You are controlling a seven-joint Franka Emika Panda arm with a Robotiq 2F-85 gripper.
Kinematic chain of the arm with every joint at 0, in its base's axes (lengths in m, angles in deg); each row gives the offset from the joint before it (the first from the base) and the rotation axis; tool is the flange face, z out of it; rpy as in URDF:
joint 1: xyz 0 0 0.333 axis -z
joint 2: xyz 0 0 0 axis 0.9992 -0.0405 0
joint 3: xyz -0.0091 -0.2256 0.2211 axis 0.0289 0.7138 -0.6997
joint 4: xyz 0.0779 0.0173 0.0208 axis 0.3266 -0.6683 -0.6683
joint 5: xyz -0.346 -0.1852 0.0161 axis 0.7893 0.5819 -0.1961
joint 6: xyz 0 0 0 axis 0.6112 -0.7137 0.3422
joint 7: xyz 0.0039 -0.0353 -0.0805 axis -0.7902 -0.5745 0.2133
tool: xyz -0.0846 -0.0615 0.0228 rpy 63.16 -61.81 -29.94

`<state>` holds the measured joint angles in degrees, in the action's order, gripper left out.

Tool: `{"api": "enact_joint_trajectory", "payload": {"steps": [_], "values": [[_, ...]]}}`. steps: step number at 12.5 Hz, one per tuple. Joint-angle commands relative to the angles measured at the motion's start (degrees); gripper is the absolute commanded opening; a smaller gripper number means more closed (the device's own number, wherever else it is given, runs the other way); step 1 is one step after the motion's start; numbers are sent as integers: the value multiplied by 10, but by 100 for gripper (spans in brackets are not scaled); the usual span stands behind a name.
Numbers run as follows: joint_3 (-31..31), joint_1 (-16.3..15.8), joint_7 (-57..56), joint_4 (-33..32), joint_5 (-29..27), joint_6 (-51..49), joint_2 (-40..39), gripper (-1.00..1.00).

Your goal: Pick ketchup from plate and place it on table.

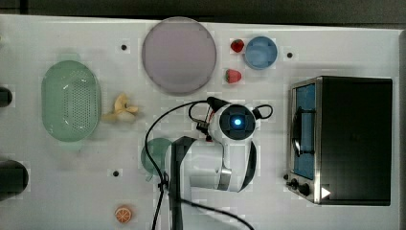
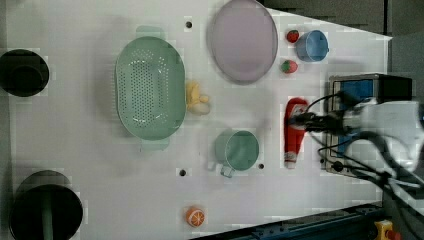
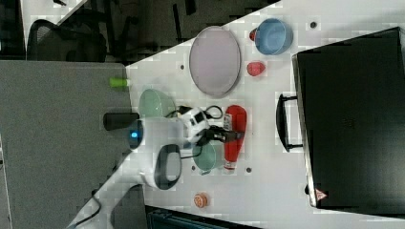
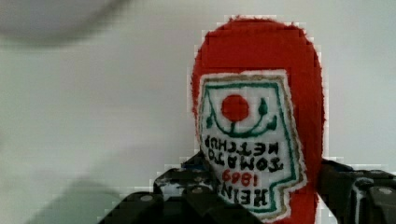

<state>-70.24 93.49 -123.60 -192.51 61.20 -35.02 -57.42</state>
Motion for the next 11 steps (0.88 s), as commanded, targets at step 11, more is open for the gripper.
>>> {"api": "enact_joint_trajectory", "payload": {"steps": [11], "values": [[-16, -2, 45, 34, -9, 72, 27, 100]]}}
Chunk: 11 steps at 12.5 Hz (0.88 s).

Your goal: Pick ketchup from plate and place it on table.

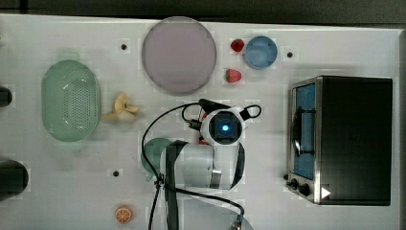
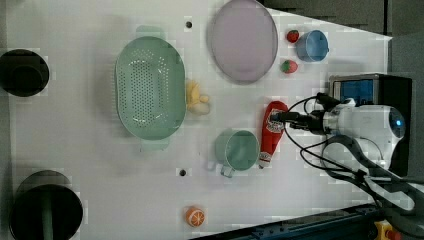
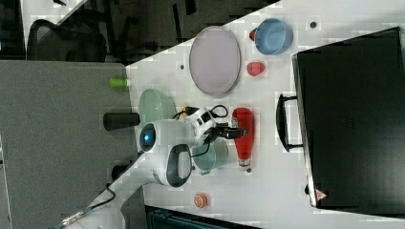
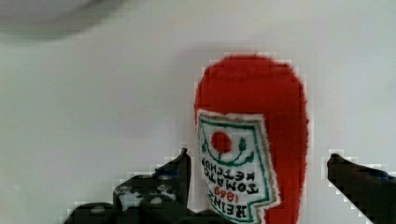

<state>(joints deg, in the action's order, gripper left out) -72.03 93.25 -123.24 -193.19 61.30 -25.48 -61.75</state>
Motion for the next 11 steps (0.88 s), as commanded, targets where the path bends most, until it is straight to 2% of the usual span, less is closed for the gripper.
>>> {"api": "enact_joint_trajectory", "payload": {"steps": [1, 7, 11], "values": [[2, 0, 72, 53, -10, -61, 93, 100], [0, -5, 321, 187, -9, -349, 199, 100], [1, -6, 345, 285, -8, -489, 220, 100]]}}
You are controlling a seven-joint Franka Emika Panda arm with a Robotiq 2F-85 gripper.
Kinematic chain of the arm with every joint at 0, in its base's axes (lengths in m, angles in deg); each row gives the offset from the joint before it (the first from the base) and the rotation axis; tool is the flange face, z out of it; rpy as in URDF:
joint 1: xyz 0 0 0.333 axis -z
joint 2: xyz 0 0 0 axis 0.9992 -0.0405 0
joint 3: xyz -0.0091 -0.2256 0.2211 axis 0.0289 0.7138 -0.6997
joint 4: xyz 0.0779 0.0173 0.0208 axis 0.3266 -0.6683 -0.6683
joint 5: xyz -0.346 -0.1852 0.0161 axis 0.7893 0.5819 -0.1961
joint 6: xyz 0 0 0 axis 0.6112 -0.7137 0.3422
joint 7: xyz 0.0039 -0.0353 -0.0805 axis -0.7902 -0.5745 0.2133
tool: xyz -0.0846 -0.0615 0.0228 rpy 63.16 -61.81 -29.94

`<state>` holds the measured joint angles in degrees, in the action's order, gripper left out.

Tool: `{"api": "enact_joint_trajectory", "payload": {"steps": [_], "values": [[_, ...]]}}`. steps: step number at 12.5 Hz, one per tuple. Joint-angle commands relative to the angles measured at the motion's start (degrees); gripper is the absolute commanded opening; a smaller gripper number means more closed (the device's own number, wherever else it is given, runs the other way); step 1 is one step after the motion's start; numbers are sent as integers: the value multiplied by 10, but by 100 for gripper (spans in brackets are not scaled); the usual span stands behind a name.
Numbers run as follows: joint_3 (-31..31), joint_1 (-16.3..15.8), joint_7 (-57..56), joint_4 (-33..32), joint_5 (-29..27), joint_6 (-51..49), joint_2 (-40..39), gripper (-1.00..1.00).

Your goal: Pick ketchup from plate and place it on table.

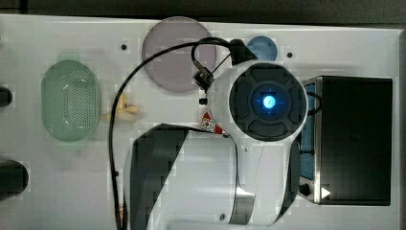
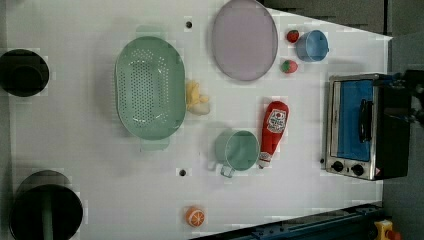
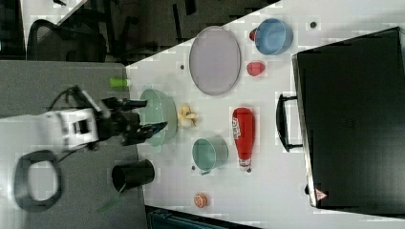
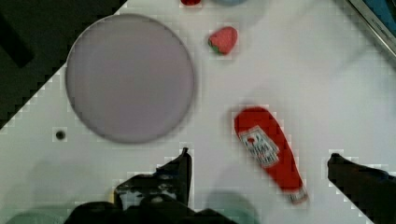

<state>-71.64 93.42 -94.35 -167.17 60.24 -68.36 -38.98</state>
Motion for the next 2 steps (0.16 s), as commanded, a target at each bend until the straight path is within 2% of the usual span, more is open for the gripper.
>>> {"api": "enact_joint_trajectory", "payload": {"steps": [1, 2], "values": [[-2, -8, 62, 44, 4, -82, -7, 100], [-1, -7, 75, 60, 11, -95, -7, 100]]}}
